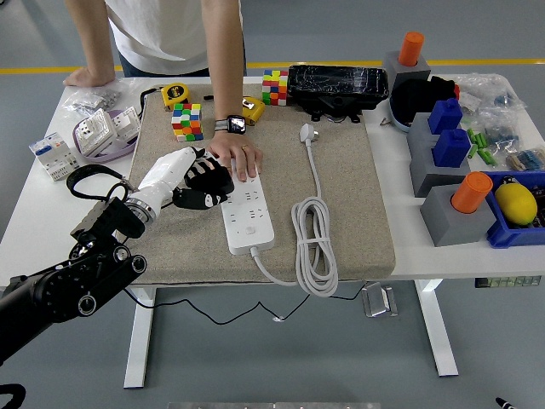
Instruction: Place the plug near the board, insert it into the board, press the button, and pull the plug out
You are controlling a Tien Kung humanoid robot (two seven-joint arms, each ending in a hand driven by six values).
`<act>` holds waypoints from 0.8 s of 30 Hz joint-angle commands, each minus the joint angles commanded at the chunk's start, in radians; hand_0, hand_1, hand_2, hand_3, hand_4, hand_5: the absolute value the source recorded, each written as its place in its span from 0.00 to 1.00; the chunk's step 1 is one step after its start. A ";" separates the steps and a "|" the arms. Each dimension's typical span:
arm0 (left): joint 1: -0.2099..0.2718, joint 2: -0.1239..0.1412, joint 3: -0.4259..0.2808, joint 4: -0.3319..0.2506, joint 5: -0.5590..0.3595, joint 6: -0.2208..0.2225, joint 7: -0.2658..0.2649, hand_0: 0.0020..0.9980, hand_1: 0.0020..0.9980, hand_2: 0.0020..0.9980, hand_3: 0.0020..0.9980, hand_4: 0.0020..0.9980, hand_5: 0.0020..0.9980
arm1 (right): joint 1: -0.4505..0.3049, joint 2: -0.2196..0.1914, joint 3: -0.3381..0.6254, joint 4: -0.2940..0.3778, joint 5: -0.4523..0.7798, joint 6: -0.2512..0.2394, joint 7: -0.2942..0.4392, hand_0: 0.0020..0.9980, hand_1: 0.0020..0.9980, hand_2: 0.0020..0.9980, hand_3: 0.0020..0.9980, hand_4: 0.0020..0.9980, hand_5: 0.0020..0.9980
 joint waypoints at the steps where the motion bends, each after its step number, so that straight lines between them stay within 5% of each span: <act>1: 0.002 0.002 -0.005 0.002 -0.001 0.000 -0.002 0.29 0.40 0.46 0.53 0.76 0.00 | 0.000 0.000 0.000 0.000 0.000 0.000 0.000 0.59 0.63 0.62 0.55 0.94 0.47; 14: 0.021 0.016 -0.002 0.067 -0.037 -0.007 -0.006 0.31 0.41 0.46 0.53 0.76 0.00 | 0.000 0.001 0.001 0.001 0.000 0.000 0.000 0.59 0.63 0.62 0.55 0.94 0.47; 15: 0.021 0.016 -0.001 0.070 -0.040 -0.008 -0.006 0.40 0.47 0.53 0.55 0.79 0.00 | -0.001 0.001 0.001 0.001 0.000 0.000 0.000 0.59 0.63 0.62 0.55 0.94 0.47; 20: 0.022 0.016 0.003 0.085 -0.038 -0.016 0.005 0.40 0.47 0.53 0.55 0.79 0.00 | -0.001 0.001 0.002 0.001 0.000 0.000 0.000 0.59 0.63 0.62 0.55 0.94 0.47; 21: 0.023 0.015 0.003 0.086 -0.037 -0.017 0.006 0.49 0.52 0.54 0.56 0.94 0.12 | -0.001 0.001 0.001 0.000 0.000 0.000 0.000 0.60 0.63 0.62 0.55 0.94 0.47; 24: 0.023 0.015 0.005 0.090 -0.034 -0.016 0.007 0.49 0.52 0.54 0.56 0.94 0.12 | -0.001 0.001 0.001 0.001 0.000 0.000 0.000 0.60 0.63 0.62 0.55 0.94 0.47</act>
